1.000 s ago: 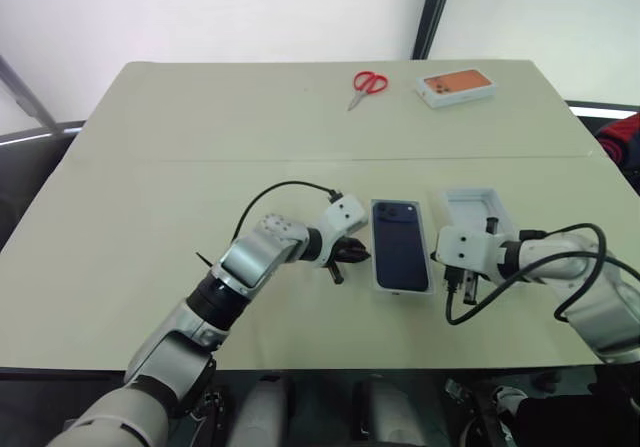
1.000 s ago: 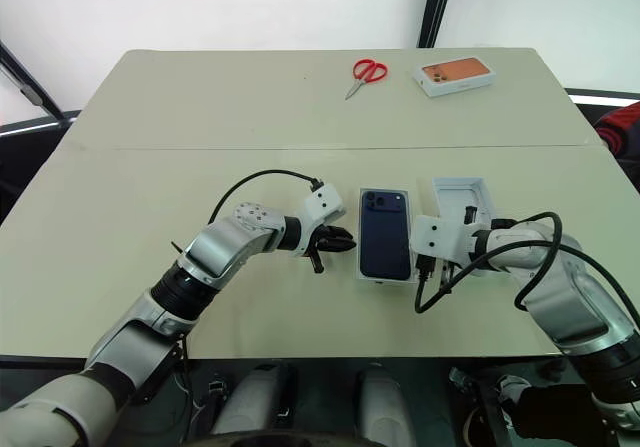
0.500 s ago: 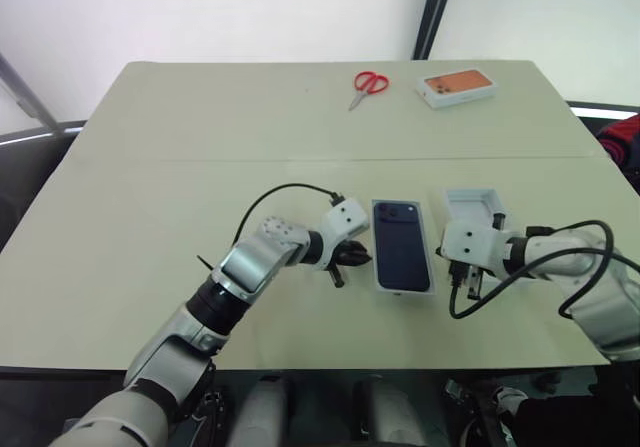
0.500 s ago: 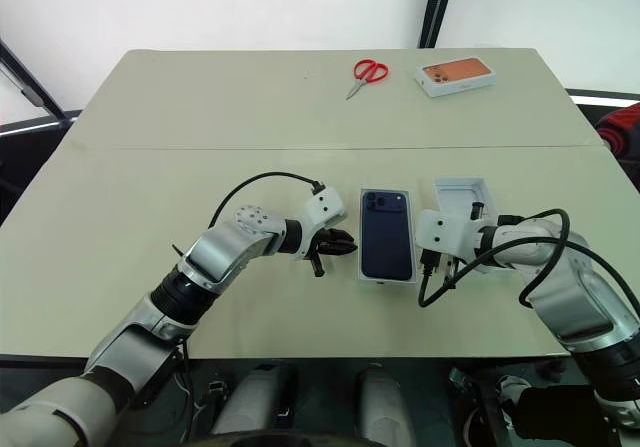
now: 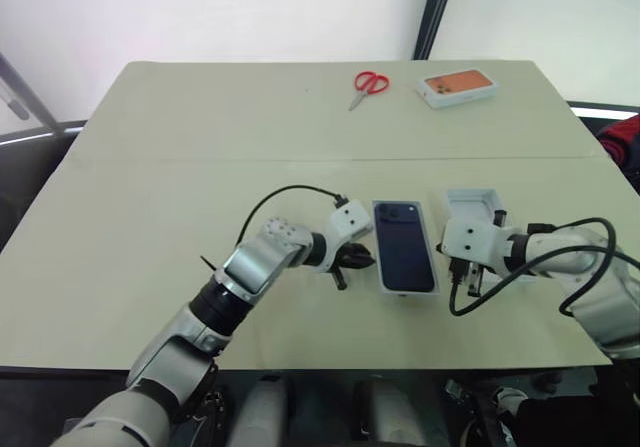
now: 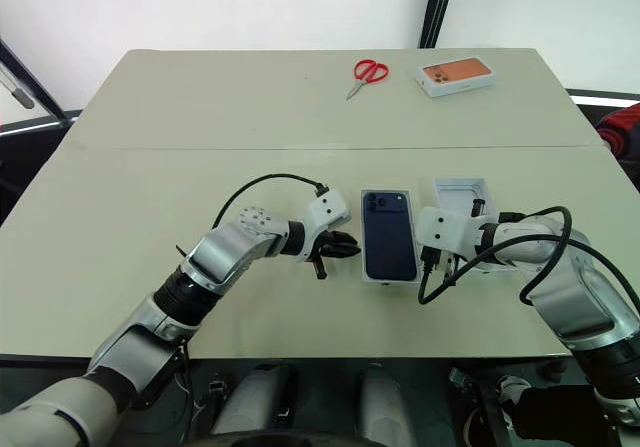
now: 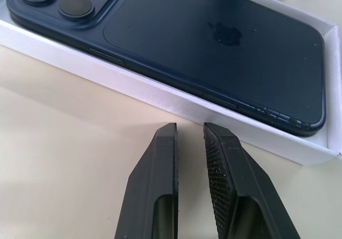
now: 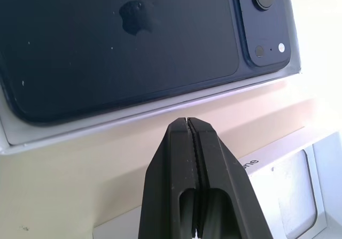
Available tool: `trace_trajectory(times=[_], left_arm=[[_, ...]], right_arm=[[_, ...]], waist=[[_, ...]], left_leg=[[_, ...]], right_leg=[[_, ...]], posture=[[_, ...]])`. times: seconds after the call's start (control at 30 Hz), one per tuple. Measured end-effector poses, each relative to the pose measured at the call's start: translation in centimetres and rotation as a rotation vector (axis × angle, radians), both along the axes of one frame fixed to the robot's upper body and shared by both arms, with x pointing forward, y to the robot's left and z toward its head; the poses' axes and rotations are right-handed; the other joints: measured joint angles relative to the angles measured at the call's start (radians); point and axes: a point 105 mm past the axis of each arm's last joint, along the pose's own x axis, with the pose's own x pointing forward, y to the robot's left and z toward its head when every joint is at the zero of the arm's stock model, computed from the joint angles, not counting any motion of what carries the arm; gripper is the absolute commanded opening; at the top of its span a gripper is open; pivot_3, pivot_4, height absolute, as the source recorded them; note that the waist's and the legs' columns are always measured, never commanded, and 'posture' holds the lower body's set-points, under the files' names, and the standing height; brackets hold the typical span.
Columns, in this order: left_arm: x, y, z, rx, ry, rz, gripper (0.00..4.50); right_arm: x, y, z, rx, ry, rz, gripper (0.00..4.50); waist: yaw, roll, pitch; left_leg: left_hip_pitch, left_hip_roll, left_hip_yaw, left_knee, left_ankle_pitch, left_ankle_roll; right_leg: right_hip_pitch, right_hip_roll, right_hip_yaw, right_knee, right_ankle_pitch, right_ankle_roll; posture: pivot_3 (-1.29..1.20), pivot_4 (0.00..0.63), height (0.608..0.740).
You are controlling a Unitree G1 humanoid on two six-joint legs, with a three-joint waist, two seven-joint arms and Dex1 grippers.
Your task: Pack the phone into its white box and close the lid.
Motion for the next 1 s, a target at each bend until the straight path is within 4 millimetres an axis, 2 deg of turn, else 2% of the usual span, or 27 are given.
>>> trace_trajectory(times=[0.1, 0.2, 0.33, 0.43, 0.63, 0.77, 0.93, 1.0], left_arm=[[0.0, 0.0, 0.0, 0.000, 0.001, -0.001, 0.85], [0.1, 0.4, 0.0, 0.003, 0.001, 0.008, 0.85], [0.5, 2.7, 0.5, -0.021, -0.017, 0.042, 0.77], [0.4, 5.2, 1.3, -0.059, -0.062, 0.056, 0.77], [-1.5, 7.3, 1.9, -0.115, -0.165, -0.070, 0.77], [-2.3, 8.3, 2.2, -0.150, -0.188, -0.130, 0.77], [-2.5, 8.2, 2.7, -0.175, -0.209, -0.158, 0.77], [-2.6, 8.0, 2.8, -0.187, -0.210, -0.159, 0.77]], right_arm=[[0.1, 0.0, 0.2, 0.009, -0.001, -0.006, 0.00], [0.5, -0.3, 1.2, 0.049, -0.015, -0.047, 0.00], [1.4, -0.7, 3.6, 0.215, -0.010, -0.205, 1.81], [1.7, -1.9, 3.8, 0.288, 0.023, -0.372, 3.32], [2.0, -2.3, 3.9, 0.400, 0.155, -0.579, 3.32], [2.1, -2.8, 2.8, 0.420, 0.244, -0.703, 3.32], [2.1, -3.0, 1.7, 0.427, 0.348, -0.799, 3.32], [2.1, -2.7, 1.5, 0.441, 0.385, -0.818, 2.76]], waist=[[-0.001, 0.000, 0.000], [-0.001, 0.000, 0.000], [-0.010, 0.000, 0.000], [-0.014, 0.001, 0.000], [-0.009, 0.003, 0.000], [-0.002, 0.003, 0.000], [-0.003, 0.003, 0.001], [-0.004, 0.003, 0.001]], left_leg=[[0.000, 0.000, 0.000, 0.000, 0.000, 0.000], [0.000, 0.000, 0.000, 0.000, 0.000, 0.000], [0.000, 0.002, 0.000, -0.001, 0.000, 0.000], [0.000, 0.002, 0.000, -0.002, 0.000, 0.000], [-0.001, 0.001, 0.000, -0.001, 0.000, 0.000], [-0.002, 0.001, 0.001, -0.001, 0.000, 0.000], [-0.002, 0.001, 0.001, -0.001, 0.000, 0.001], [-0.002, 0.001, 0.001, -0.001, 0.000, 0.001]], right_leg=[[0.000, 0.000, 0.000, 0.000, 0.000, 0.000], [0.000, 0.000, 0.000, 0.000, 0.000, 0.000], [-0.002, 0.001, 0.000, 0.001, 0.000, 0.000], [-0.002, 0.001, 0.000, 0.001, 0.000, 0.000], [-0.003, -0.001, 0.001, 0.000, 0.000, -0.001], [-0.003, -0.001, 0.001, 0.000, 0.000, -0.001], [-0.003, -0.001, 0.001, 0.000, 0.000, -0.001], [-0.004, -0.001, 0.001, 0.000, 0.000, -0.001]], posture=[[0.00, 0.150, 0.740], [0.00, 0.150, 0.740], [0.00, 0.150, 0.740], [0.00, 0.150, 0.740], [0.00, 0.150, 0.740], [0.00, 0.150, 0.740], [0.00, 0.150, 0.740], [0.00, 0.150, 0.740]])
